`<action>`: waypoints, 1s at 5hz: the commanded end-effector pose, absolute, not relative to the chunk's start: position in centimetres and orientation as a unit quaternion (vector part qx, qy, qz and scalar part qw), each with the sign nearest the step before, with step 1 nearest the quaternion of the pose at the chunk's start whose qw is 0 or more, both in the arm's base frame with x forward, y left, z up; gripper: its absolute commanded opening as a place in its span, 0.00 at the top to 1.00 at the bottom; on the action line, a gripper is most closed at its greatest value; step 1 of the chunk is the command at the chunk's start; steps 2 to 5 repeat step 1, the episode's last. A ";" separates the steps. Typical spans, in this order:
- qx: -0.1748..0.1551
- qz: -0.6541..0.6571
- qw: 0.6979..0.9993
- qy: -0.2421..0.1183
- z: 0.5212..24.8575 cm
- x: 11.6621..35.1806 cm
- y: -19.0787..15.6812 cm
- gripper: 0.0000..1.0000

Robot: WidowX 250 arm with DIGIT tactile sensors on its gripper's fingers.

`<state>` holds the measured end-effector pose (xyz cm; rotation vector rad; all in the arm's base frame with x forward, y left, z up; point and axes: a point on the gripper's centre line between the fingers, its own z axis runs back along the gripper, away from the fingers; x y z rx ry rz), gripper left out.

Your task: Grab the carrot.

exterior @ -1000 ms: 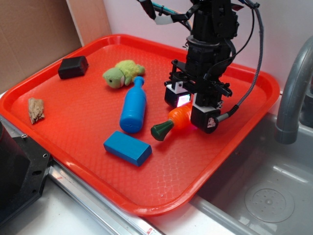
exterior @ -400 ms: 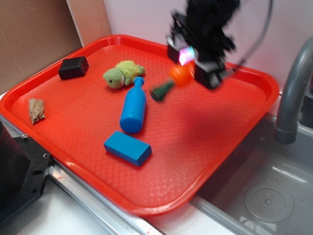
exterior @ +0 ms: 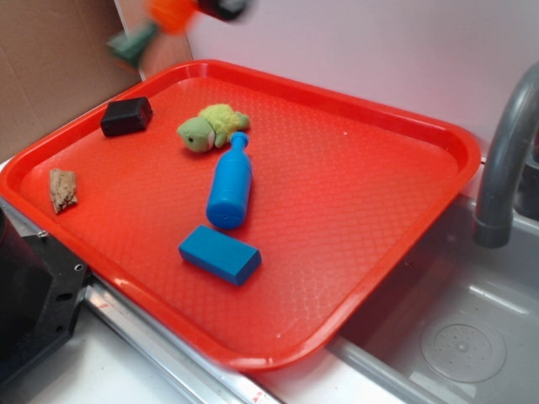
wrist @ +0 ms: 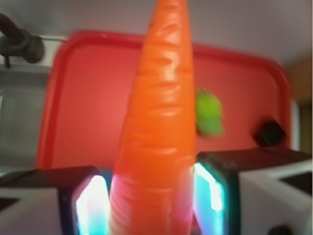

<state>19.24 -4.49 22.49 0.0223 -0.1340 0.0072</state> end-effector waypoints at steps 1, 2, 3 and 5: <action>-0.034 0.070 0.996 -0.034 25.0 18.5 -0.9 1.00; -0.034 0.070 0.996 -0.034 25.0 18.5 -0.9 1.00; -0.034 0.070 0.996 -0.034 25.0 18.5 -0.9 1.00; -0.034 0.070 0.996 -0.034 25.0 18.5 -0.9 1.00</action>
